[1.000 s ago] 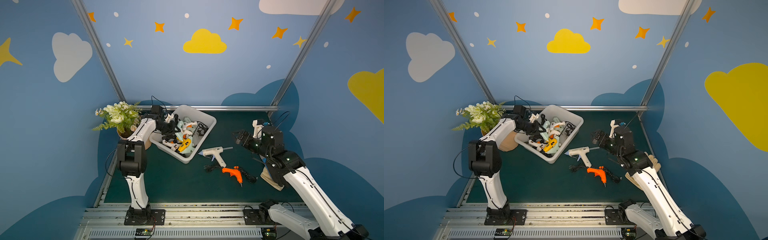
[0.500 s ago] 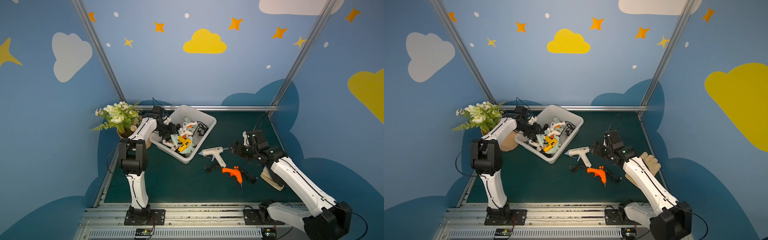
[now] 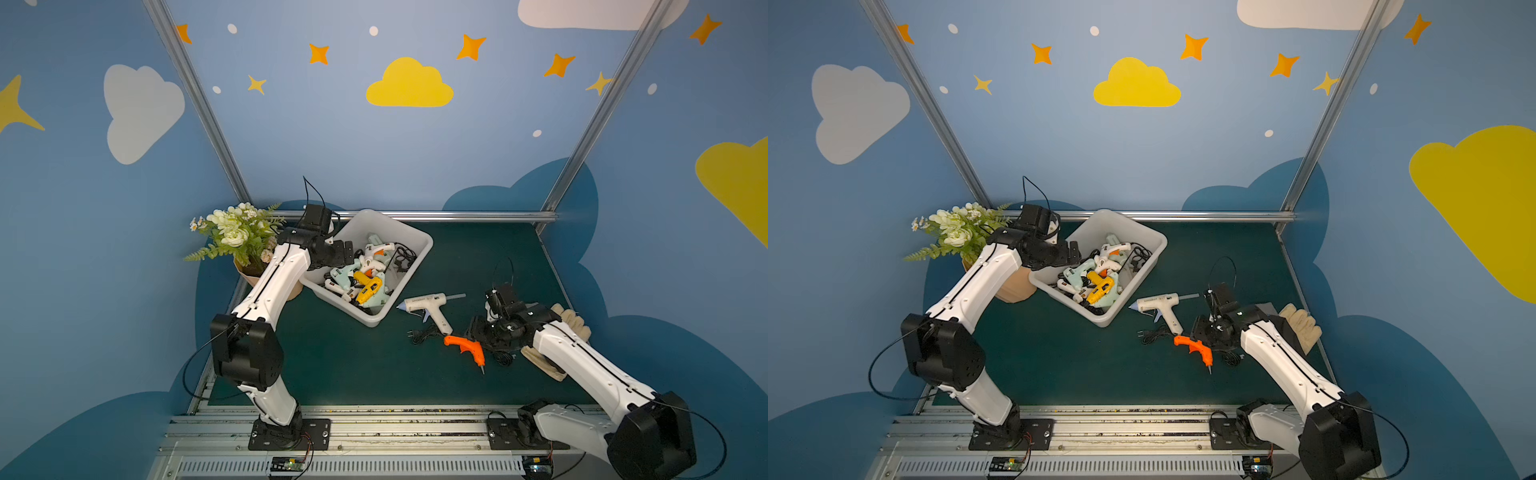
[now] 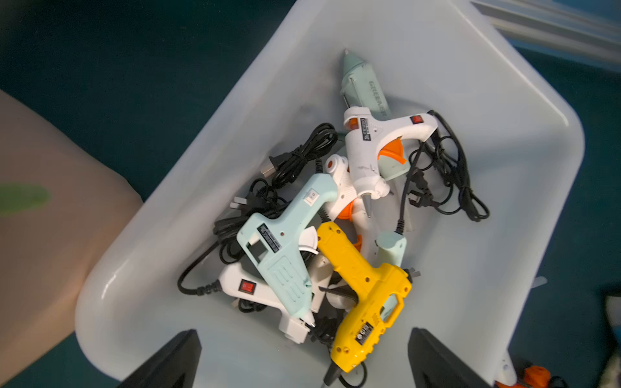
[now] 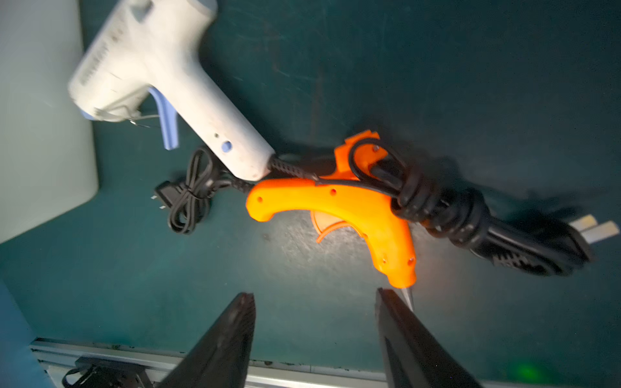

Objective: Put the hot melt glue gun into the storage box
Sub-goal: Place the hot melt adhesive gun in the storage box, then pick up the hot melt adhesive gun from the center of the board.

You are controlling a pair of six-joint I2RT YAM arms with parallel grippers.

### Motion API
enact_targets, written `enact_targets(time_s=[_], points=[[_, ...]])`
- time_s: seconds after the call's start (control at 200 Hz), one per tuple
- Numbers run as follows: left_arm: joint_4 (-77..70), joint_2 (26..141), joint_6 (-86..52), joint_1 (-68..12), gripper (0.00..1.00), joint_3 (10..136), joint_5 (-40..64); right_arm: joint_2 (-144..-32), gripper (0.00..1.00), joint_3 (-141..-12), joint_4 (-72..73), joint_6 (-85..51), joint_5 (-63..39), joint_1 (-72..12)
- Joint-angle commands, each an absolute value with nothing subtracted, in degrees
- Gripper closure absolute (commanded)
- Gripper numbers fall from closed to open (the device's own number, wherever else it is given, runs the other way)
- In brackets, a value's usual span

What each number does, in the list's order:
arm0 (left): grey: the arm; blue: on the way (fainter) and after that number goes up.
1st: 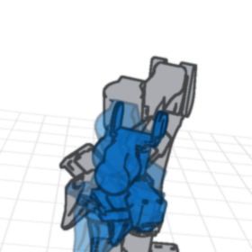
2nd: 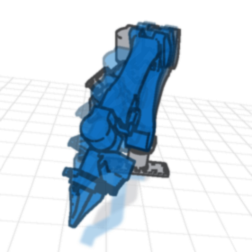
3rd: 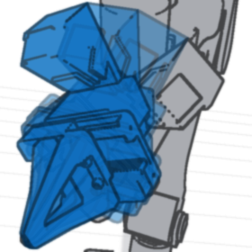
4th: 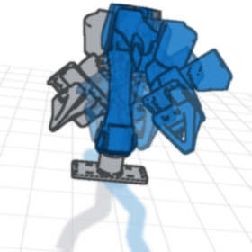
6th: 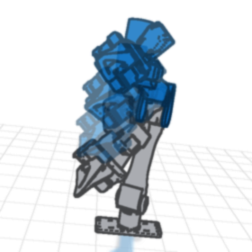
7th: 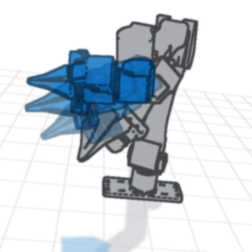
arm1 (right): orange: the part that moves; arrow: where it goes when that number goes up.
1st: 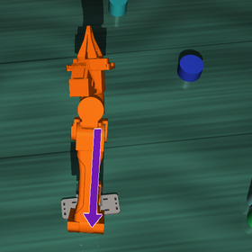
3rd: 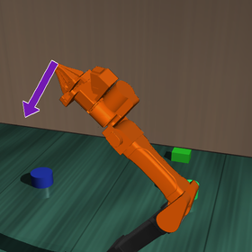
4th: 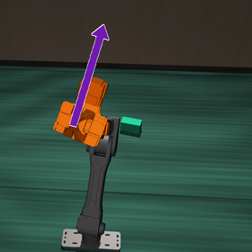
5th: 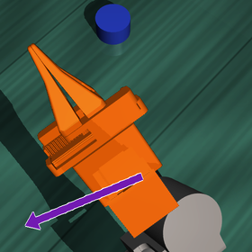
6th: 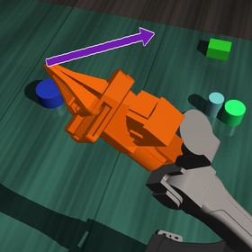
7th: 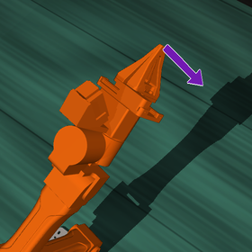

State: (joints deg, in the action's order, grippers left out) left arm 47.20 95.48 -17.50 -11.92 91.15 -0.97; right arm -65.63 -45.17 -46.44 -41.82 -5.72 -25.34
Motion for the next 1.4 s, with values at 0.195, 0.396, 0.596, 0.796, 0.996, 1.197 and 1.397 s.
enact_targets(time_s=[0.195, 0.396, 0.596, 0.796, 0.996, 1.197, 1.397], points=[[35.97, 82.82, -23.14, -17.21, 0.00, 78.53, 1.80, -60.87, 0.36, -38.85, -50.11, -45.16, -3.81, -25.31], [28.33, 74.57, -26.48, -17.70, 0.00, 70.83, 6.48, -62.24, 0.34, -37.48, -49.54, -44.70, 0.71, -23.84], [25.86, 70.55, -27.58, -17.78, 0.00, 67.82, 6.69, -66.68, 0.33, -38.22, -47.64, -42.22, -0.75, -21.77], [24.95, 70.66, -27.65, -17.76, 0.00, 67.06, 6.68, -75.59, 0.35, -42.03, -47.07, -35.25, -8.61, -19.24], [24.55, 71.38, -27.95, -17.75, 0.00, 67.32, 7.03, -85.78, 0.41, -44.88, -44.68, -32.60, -10.30, -19.04], [24.39, 71.05, -27.95, -17.69, 0.00, 67.11, 6.56, -91.93, 0.47, -46.23, -42.71, -32.51, -11.28, -21.01], [24.48, 71.11, -28.13, -17.67, 0.00, 67.06, 6.42, -92.70, 0.74, -47.75, -45.25, -33.91, -9.57, -24.87]])
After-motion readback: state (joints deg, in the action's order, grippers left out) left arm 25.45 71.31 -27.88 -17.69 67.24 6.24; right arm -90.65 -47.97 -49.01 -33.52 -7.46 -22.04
